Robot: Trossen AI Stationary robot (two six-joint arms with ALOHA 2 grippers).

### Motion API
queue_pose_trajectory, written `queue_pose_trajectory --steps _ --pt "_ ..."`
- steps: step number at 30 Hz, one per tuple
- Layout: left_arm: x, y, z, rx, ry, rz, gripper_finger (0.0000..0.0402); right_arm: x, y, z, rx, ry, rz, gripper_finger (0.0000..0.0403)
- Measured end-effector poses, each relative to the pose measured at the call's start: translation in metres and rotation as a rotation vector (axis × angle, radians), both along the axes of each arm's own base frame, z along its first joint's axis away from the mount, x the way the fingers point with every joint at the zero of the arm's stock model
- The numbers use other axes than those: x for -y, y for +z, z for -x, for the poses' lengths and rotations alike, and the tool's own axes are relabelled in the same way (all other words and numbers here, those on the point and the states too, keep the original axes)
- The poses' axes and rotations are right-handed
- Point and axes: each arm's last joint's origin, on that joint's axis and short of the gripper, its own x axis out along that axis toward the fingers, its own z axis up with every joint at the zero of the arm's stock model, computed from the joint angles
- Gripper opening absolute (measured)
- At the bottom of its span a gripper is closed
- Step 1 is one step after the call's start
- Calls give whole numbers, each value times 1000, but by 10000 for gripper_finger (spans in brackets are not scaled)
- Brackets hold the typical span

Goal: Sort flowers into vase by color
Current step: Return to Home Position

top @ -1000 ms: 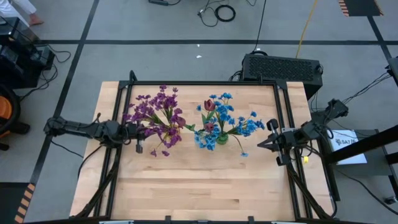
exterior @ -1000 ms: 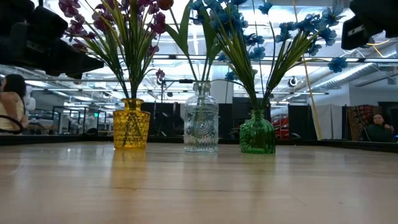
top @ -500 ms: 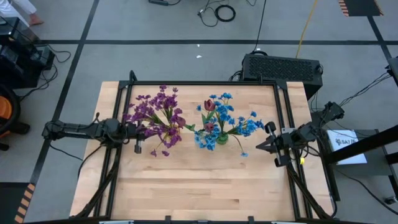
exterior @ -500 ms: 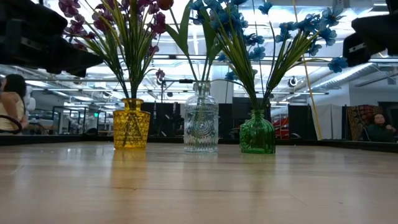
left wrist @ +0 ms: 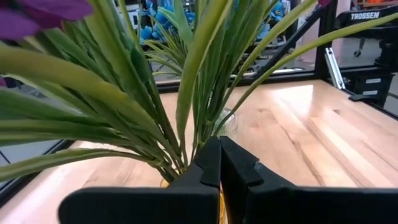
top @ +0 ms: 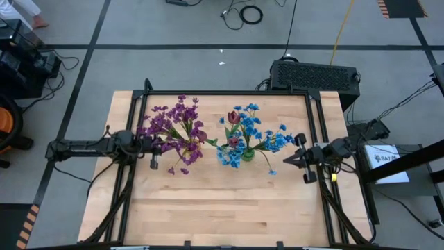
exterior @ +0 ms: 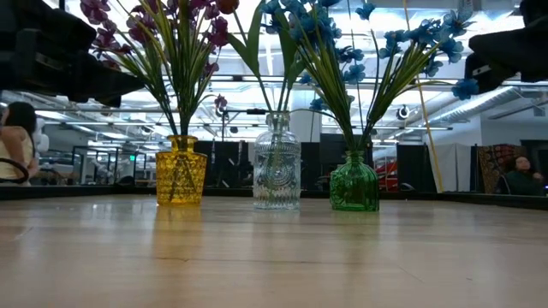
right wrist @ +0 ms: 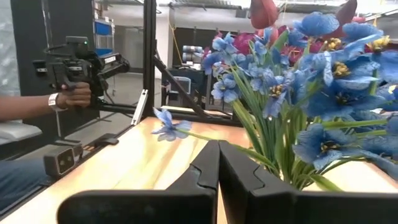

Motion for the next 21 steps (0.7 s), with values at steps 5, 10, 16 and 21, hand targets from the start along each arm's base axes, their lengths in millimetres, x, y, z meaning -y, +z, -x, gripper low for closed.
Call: queue_pose_trajectory --steps 5,10,16,21 --pt "-2 0 0 -1 8 -2 0 7 0 -3 -2 -57 8 0" --pt "-4 -1 0 -6 21 -2 0 13 -1 -5 -6 -108 25 0" --pt "-5 -4 1 -37 17 10 0 19 -4 -6 -32 -133 23 0" --pt "-5 -4 1 -35 18 10 0 22 -5 -7 -49 -102 31 0"
